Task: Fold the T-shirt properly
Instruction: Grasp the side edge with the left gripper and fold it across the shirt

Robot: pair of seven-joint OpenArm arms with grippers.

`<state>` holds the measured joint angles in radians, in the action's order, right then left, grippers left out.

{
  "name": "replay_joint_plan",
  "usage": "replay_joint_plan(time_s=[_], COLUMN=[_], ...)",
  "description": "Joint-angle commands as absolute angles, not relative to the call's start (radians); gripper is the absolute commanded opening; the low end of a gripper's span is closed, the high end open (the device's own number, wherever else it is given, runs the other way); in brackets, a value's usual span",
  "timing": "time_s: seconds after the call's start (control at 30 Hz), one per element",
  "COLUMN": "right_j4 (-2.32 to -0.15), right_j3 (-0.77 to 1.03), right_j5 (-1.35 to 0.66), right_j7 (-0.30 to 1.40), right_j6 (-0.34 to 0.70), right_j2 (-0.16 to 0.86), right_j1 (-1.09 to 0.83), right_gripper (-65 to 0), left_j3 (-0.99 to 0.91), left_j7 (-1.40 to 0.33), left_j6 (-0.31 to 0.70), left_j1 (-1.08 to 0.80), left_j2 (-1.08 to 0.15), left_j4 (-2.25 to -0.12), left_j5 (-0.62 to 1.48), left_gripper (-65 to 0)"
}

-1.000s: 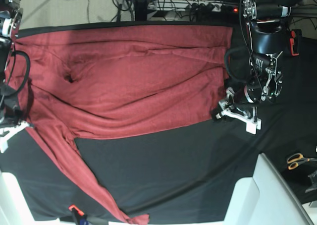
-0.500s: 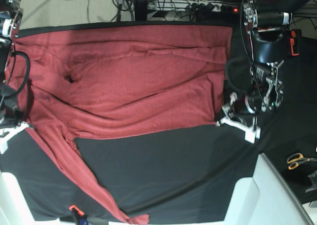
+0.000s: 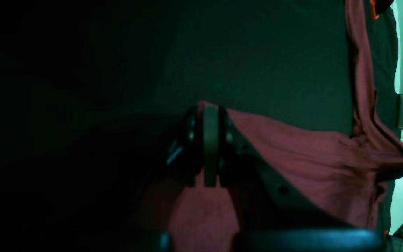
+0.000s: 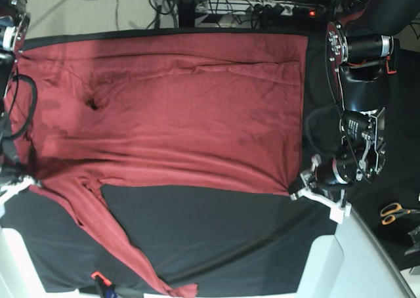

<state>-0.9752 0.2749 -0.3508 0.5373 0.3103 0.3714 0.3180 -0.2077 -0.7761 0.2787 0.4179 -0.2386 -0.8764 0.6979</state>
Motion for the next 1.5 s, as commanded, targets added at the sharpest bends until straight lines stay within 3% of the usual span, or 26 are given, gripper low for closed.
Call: replay_joint_plan(time_s=[0.0,0.7,1.47], right_j4=[-0.995,-0.990,-0.993], right_j3=[0.278,0.278,0.282], right_j5=[-0.355,-0.355,-0.355], right_j7=[0.501,0.489,0.493], right_j6=[0.312,0.317,0.312], right_j2=[0.395,0.392,0.444], right_j1=[0.348,0.331,0.225], right_gripper=[-65.0,-65.0,-65.0], left_j3=[-0.209,-0.209,-0.209], left_j7=[-0.760,-0.817,-0.817], left_j6=[0.286,0.286,0.288], left_j1=[0.455,0.435,0.156], left_j2=[-0.252,-0.252,-0.265], left_j4=[-0.918,-0.997,-1.190], left_j5=[0.720,0.719,0.723], left_gripper=[-65.0,-65.0,-65.0])
